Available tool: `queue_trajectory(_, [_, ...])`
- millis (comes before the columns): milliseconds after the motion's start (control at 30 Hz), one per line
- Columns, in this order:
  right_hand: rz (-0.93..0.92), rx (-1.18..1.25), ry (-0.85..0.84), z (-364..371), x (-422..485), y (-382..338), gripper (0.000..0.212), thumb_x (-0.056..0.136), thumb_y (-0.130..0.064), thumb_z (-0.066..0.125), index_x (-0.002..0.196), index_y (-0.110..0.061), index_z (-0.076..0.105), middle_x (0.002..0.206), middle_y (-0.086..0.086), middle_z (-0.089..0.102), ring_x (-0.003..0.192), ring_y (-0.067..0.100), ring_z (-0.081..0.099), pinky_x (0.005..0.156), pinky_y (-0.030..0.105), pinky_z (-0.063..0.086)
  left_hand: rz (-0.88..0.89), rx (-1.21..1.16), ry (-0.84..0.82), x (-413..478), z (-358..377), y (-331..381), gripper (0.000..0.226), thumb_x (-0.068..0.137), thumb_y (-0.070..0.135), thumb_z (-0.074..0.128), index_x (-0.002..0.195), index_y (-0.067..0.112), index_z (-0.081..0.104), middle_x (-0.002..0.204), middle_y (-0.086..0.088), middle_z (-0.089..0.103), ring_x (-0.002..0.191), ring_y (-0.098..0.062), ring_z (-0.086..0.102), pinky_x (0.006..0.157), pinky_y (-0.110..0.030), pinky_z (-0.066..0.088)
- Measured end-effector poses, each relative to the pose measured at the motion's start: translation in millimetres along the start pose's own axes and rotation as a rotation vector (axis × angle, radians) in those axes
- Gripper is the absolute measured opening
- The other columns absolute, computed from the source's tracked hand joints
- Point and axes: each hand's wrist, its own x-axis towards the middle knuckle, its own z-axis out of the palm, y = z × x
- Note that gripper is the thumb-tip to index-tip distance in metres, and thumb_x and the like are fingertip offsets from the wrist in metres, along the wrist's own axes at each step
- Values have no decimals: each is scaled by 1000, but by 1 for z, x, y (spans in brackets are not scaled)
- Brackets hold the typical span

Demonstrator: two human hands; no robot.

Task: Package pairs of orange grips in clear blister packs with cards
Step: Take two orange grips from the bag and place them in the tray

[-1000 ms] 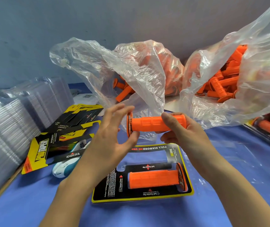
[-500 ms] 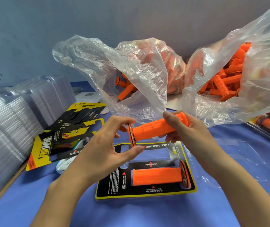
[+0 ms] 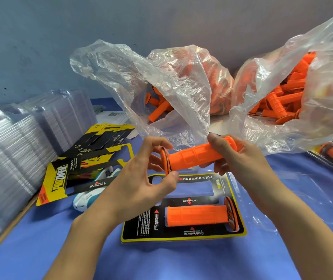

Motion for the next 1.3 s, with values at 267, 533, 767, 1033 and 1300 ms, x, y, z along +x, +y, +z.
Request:
queue_trajectory(267, [-10, 15, -127, -3, 1, -2, 53, 82, -63, 54, 96, -13, 65, 80, 6, 75, 57, 14, 56, 54, 22, 47, -80, -452, -1, 5, -11, -3, 51, 74, 43, 78, 120, 36, 56, 89, 8, 65, 71, -13, 62, 70, -21, 51])
queue_trajectory(533, [-62, -197, -209, -12, -1, 10, 37, 71, -64, 65, 93, -36, 71, 73, -10, 69, 58, 4, 57, 56, 18, 47, -155, -396, 50, 4, -21, -11, 54, 80, 52, 66, 130, 32, 56, 97, -4, 70, 76, -11, 68, 72, -17, 51])
queue_trajectory(767, [-226, -611, -131, -20, -6, 26, 31, 70, -61, 68, 98, -50, 60, 99, -31, 54, 84, -9, 53, 69, 5, 39, -107, -90, -72, -7, -16, -22, 53, 89, 15, 72, 128, 45, 52, 122, 21, 62, 112, -4, 62, 89, -12, 46])
queue_trajectory(1033, [-312, -810, -197, -25, -11, 36, 36, 77, -64, 54, 109, -47, 59, 98, -33, 54, 101, -11, 45, 77, 13, 38, -41, 322, -50, -17, -13, -35, 50, 79, 53, 60, 125, 51, 43, 127, 34, 51, 118, 13, 45, 92, -2, 32])
queue_trajectory(1300, [-348, -845, -230, -27, -12, 42, 52, 78, -73, 42, 114, -43, 64, 107, -24, 54, 95, 0, 44, 79, 28, 44, -52, 371, -99, -20, -12, -44, 48, 77, 63, 57, 122, 53, 43, 121, 42, 42, 118, 18, 37, 90, 3, 27])
